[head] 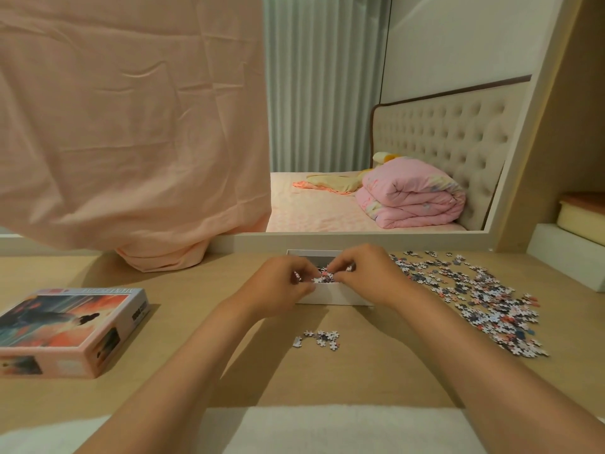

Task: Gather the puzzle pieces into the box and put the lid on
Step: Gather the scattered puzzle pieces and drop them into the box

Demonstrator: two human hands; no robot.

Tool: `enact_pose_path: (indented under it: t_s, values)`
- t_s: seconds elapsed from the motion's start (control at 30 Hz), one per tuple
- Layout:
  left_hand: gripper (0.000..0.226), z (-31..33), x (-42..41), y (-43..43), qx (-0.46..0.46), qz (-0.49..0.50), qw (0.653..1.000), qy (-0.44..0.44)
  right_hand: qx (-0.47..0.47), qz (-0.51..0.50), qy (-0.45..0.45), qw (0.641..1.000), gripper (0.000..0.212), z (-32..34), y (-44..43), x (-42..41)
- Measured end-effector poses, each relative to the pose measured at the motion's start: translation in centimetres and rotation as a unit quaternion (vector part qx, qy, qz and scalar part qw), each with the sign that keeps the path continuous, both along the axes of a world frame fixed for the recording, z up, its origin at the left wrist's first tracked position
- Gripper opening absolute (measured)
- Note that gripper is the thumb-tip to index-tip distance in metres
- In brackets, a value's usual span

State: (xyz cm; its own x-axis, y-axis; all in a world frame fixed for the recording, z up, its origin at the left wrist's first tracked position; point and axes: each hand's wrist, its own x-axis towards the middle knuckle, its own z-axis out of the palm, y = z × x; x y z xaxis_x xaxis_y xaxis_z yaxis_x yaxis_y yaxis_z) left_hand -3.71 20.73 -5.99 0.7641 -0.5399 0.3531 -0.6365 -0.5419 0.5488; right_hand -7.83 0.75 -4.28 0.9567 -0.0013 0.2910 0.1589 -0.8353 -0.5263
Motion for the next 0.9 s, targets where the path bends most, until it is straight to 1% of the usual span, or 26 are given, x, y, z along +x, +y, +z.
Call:
enact_pose_path:
  t_s: [0.03, 0.1, 0.17, 0.2, 0.27, 0.33, 0.4, 0.53, 0.73, 0.83, 0.9]
  values:
    - [0.013, -0.1, -0.6, 0.3, 0.026, -0.013, 0.999, 0.025, -0.002, 0.015, 0.025, 1.000, 0.013, 0.0, 0.2, -0.7]
    - [0.021, -0.7, -1.6, 0.9, 0.105, -0.031, 0.992, 0.061, 0.011, 0.046, 0.102, 0.994, 0.015, -0.2, 0.6, -2.1]
    - [0.030, -1.3, -2.2, 1.3, 0.193, -0.039, 0.979, 0.059, -0.029, 0.081, 0.164, 0.983, 0.027, -0.6, 1.0, -3.2]
    - [0.032, -1.6, -2.4, 1.5, 0.217, -0.041, 0.974, 0.049, -0.062, 0.092, 0.183, 0.977, 0.035, -0.9, 1.2, -3.7]
    - [0.031, -2.0, -2.6, 1.8, 0.211, -0.044, 0.976, 0.042, -0.099, 0.103, 0.202, 0.969, 0.045, -1.6, 1.4, -4.3]
    - [0.026, -2.3, -2.7, 1.8, 0.181, -0.043, 0.981, 0.052, -0.088, 0.105, 0.201, 0.970, 0.046, -2.4, 1.6, -4.4]
    - [0.021, -2.5, -2.8, 1.5, 0.162, -0.044, 0.984, 0.051, -0.074, 0.101, 0.181, 0.976, 0.039, -3.0, 1.7, -4.2]
    - [0.013, -2.9, -3.0, 1.0, 0.142, -0.047, 0.987, 0.055, -0.051, 0.104, 0.149, 0.982, 0.019, -3.5, 2.0, -3.9]
    - [0.009, -3.2, -3.0, 0.8, 0.131, -0.031, 0.989, 0.062, -0.057, 0.094, 0.135, 0.985, 0.015, -3.6, 2.4, -3.8]
    - [0.011, -3.2, -3.0, 0.7, 0.120, -0.041, 0.990, 0.069, -0.055, 0.096, 0.125, 0.986, 0.005, -3.7, 2.4, -3.6]
    - [0.010, -3.2, -3.0, 0.6, 0.113, -0.045, 0.990, 0.070, -0.058, 0.100, 0.130, 0.985, 0.009, -3.7, 2.4, -3.6]
